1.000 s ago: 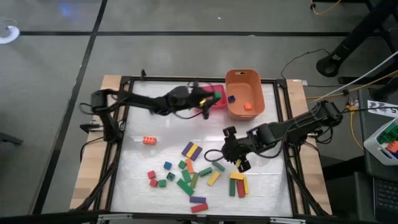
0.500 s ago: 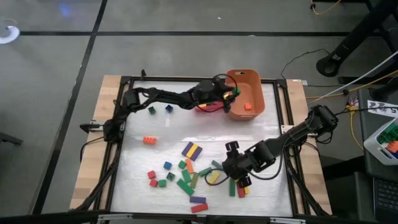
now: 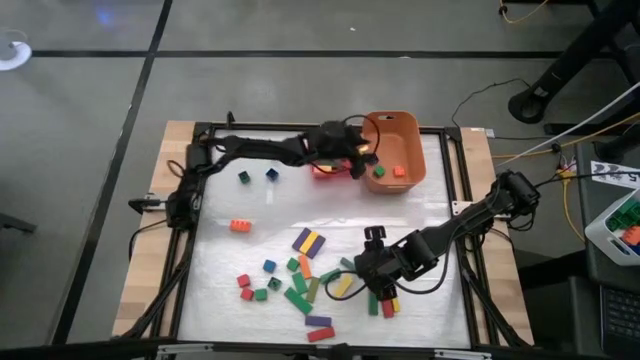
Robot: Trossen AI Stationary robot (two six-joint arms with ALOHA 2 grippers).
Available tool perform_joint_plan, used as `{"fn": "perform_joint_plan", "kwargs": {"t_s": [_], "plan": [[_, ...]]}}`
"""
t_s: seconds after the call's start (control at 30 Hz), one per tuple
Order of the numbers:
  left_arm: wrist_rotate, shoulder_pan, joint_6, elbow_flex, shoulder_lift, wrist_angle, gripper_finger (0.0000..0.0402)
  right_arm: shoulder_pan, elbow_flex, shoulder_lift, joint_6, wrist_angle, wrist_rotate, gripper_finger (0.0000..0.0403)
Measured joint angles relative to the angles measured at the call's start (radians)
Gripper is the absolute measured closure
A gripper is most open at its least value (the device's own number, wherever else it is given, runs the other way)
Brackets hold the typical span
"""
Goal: Sort blocks by size
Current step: Put the large green block into the pink bin
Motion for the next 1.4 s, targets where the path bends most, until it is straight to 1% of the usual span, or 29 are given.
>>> {"fn": "perform_joint_plan", "kwargs": {"t_s": [0.17, 0.27, 0.33, 0.43, 0.57, 0.7, 0.8, 0.93, 1.07, 1.2, 1.3, 1.4], "plan": [[0.007, 0.008, 0.102, -0.014, -0.152, -0.320, 0.0198, 0.000, 0.001, 0.025, 0.090, 0.033, 0.025, 0.0182], [0.023, 0.003, 0.130, -0.068, -0.255, -0.413, 0.0198, 0.000, 0.001, 0.051, 0.153, 0.030, 0.042, 0.0182], [0.049, -0.001, 0.135, -0.126, -0.330, -0.442, 0.0198, 0.000, 0.001, 0.069, 0.182, 0.037, 0.044, 0.0182], [0.074, -0.012, 0.128, -0.239, -0.460, -0.452, 0.0198, 0.000, 0.000, 0.092, 0.207, 0.084, 0.041, 0.0182], [0.073, -0.032, 0.105, -0.418, -0.638, -0.437, 0.0198, 0.000, 0.001, 0.115, 0.235, 0.146, 0.026, 0.0182], [0.073, -0.065, 0.059, -0.595, -0.798, -0.422, 0.0197, 0.000, 0.001, 0.143, 0.286, 0.146, 0.022, 0.0182], [0.073, -0.099, 0.020, -0.706, -0.906, -0.413, 0.0198, -0.001, 0.000, 0.169, 0.294, 0.145, 0.026, 0.0182], [0.073, -0.154, -0.044, -0.823, -1.023, -0.416, 0.0198, -0.009, 0.000, 0.205, 0.296, 0.150, 0.031, 0.0182], [0.073, -0.215, -0.111, -0.901, -1.116, -0.422, 0.0197, -0.021, 0.000, 0.232, 0.296, 0.145, 0.036, 0.0182], [0.073, -0.277, -0.164, -0.947, -1.183, -0.414, 0.0199, -0.030, 0.000, 0.245, 0.296, 0.141, 0.041, 0.0182], [0.073, -0.326, -0.196, -0.949, -1.202, -0.428, 0.0197, -0.042, 0.000, 0.257, 0.296, 0.141, 0.041, 0.0182], [0.072, -0.379, -0.212, -0.948, -1.206, -0.407, 0.0196, -0.049, 0.000, 0.276, 0.296, 0.141, 0.037, 0.0182]]}}
